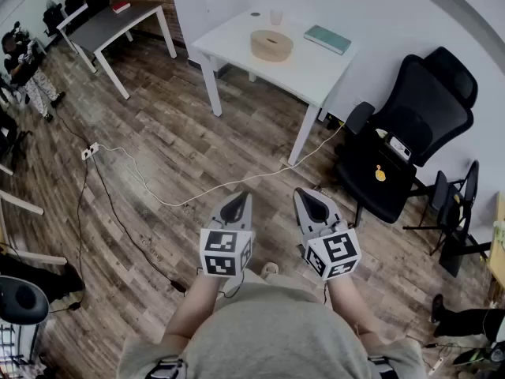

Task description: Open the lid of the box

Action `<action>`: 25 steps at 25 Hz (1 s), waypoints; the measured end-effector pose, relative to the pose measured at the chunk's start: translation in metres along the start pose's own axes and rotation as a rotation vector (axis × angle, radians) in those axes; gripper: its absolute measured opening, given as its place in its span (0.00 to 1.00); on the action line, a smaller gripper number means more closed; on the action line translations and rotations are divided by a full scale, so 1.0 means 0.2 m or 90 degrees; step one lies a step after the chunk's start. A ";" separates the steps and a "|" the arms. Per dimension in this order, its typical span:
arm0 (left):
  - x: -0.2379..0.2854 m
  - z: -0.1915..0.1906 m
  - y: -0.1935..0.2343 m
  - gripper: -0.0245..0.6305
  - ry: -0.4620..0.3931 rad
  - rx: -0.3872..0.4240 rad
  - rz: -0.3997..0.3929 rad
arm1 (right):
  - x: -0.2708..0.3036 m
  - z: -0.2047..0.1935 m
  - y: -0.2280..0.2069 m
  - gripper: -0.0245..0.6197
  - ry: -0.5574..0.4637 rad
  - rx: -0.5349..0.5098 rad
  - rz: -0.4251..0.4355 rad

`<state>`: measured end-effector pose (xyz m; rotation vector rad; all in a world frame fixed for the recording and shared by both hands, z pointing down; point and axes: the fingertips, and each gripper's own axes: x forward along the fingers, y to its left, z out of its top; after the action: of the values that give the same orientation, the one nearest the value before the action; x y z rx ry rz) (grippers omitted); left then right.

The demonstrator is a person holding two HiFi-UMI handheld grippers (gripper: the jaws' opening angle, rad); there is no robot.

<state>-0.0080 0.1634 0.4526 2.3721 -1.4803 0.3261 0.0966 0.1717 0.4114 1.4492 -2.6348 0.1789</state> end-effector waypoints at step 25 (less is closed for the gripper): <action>-0.15 0.00 -0.18 0.05 -0.031 0.010 -0.001 | -0.17 0.01 0.15 0.04 -0.018 -0.009 0.033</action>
<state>0.0119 0.2032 0.4363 2.4097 -1.5034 0.2832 0.0894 0.2154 0.4032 1.3897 -2.6922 0.1454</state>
